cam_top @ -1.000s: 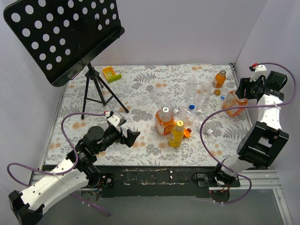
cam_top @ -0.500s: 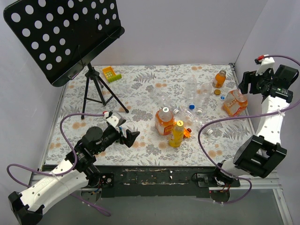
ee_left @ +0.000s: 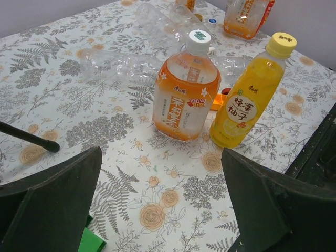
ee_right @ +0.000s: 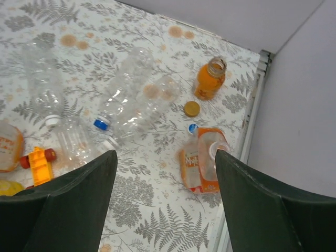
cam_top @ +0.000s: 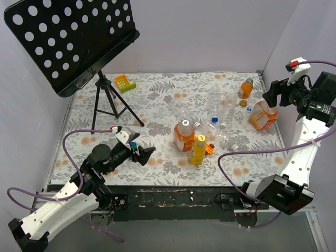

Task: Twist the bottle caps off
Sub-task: Place the plastic bottle at the corner of the board, then pick up the plastic bottle at the center of the board.

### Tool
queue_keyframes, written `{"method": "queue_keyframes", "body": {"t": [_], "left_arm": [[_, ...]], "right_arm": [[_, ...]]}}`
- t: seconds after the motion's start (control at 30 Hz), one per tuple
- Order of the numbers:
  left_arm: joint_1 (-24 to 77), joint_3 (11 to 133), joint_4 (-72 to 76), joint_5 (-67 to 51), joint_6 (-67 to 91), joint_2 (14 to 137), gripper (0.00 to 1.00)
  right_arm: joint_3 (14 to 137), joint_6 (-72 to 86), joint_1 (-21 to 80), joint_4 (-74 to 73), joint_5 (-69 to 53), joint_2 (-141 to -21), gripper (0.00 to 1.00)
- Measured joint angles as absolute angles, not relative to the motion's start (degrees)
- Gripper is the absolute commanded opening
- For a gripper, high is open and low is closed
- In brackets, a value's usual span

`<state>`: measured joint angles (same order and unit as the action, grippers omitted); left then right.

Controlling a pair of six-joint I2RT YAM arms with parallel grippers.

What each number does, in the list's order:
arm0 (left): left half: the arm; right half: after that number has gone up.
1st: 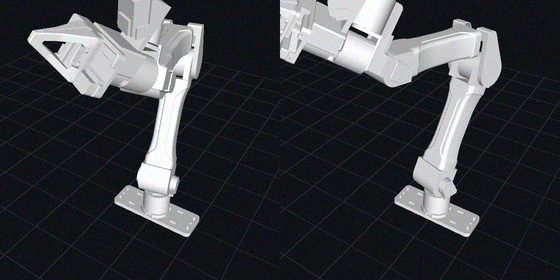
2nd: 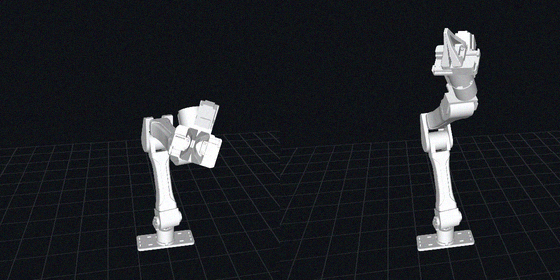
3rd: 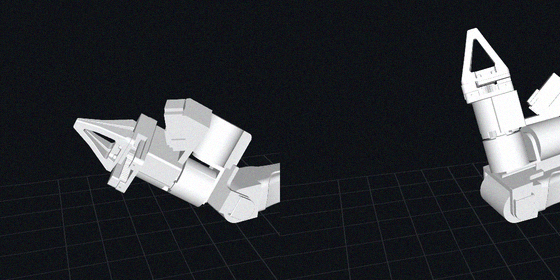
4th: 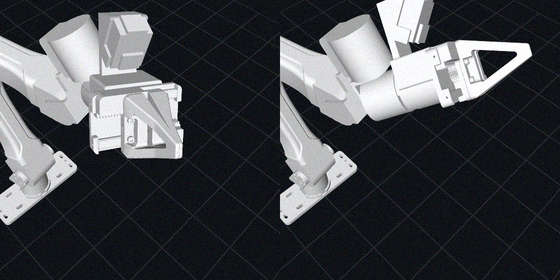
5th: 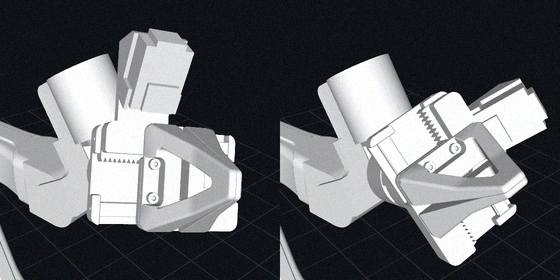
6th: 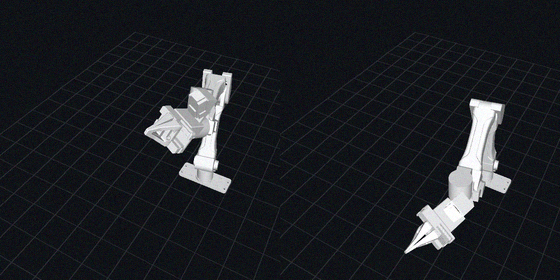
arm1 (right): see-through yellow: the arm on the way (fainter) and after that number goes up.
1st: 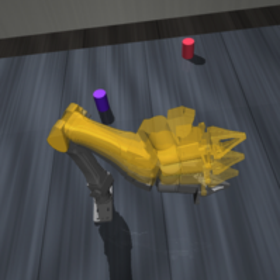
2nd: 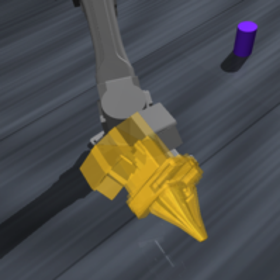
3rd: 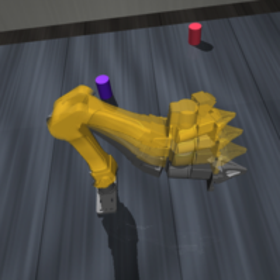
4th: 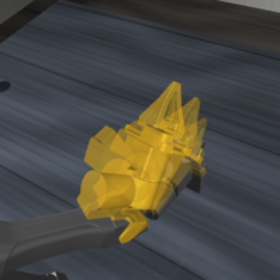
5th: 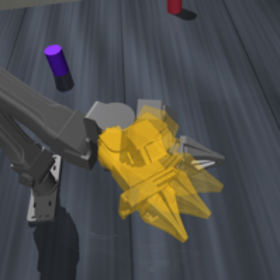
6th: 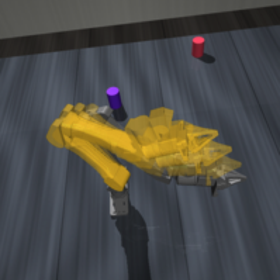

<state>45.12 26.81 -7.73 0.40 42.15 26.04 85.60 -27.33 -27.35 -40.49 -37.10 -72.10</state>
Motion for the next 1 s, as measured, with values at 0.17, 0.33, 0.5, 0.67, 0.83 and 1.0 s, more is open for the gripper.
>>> {"method": "queue_keyframes", "body": {"t": [0.17,0.33,0.5,0.67,0.83,1.0], "left_arm": [[45.12,26.81,-7.75,-0.82,42.17,25.96,0.98],[45.12,26.81,-7.73,-1.23,42.22,25.30,0.98],[45.12,26.81,-7.73,-1.32,42.22,25.32,0.98],[45.12,26.81,-7.70,-1.56,42.24,26.20,0.98],[45.12,26.81,-7.68,-2.22,42.22,27.77,0.98],[45.12,26.76,-7.31,-3.01,42.19,29.63,0.98]], "right_arm": [[83.64,-28.42,-27.35,-42.68,-44.99,-66.39,0.83],[80.34,-28.93,-26.89,-44.86,-52.84,-62.87,0.84],[78.63,-28.97,-24.62,-47.42,-56.97,-62.33,0.85],[78.52,-30.50,-19.05,-49.67,-58.06,-62.52,0.85],[78.48,-33.87,-7.77,-51.29,-58.00,-65.30,0.85],[78.43,-36.91,6.20,-50.98,-56.01,-69.84,0.88]]}}
